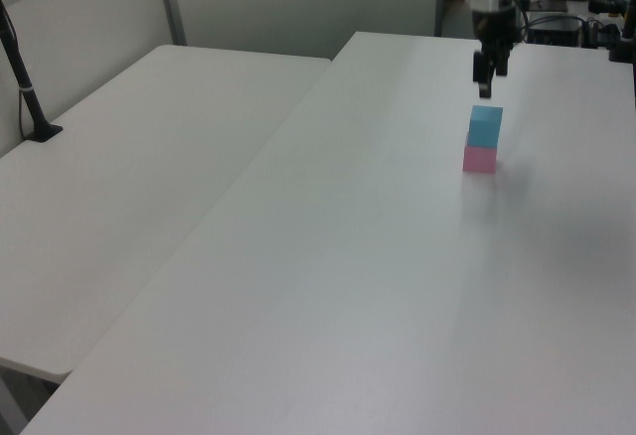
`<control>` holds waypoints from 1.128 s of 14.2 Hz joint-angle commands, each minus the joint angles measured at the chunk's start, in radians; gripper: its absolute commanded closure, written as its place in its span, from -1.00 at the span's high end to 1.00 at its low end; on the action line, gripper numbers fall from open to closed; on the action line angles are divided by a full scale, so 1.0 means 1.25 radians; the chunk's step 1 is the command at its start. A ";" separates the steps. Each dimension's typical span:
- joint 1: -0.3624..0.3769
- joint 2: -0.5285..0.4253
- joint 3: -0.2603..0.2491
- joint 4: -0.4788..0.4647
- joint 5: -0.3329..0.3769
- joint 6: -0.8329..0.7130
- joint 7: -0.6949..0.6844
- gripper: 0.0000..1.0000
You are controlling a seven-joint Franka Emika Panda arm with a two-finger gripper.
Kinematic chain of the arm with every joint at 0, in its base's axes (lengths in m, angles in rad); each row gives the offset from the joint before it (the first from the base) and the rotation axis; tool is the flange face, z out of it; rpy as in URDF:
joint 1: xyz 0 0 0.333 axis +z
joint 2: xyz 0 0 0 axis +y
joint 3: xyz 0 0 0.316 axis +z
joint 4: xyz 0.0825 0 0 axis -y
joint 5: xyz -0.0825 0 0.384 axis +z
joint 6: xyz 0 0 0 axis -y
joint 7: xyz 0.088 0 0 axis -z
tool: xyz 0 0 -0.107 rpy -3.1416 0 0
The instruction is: Put blue cube on pink cube
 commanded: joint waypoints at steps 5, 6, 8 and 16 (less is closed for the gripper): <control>0.002 -0.013 -0.006 0.270 0.054 -0.130 0.036 1.00; 0.001 -0.018 -0.006 0.281 0.050 -0.132 -0.002 1.00; 0.001 -0.022 -0.008 0.293 0.044 -0.151 -0.086 1.00; 0.007 -0.024 -0.015 0.298 0.043 -0.203 -0.004 1.00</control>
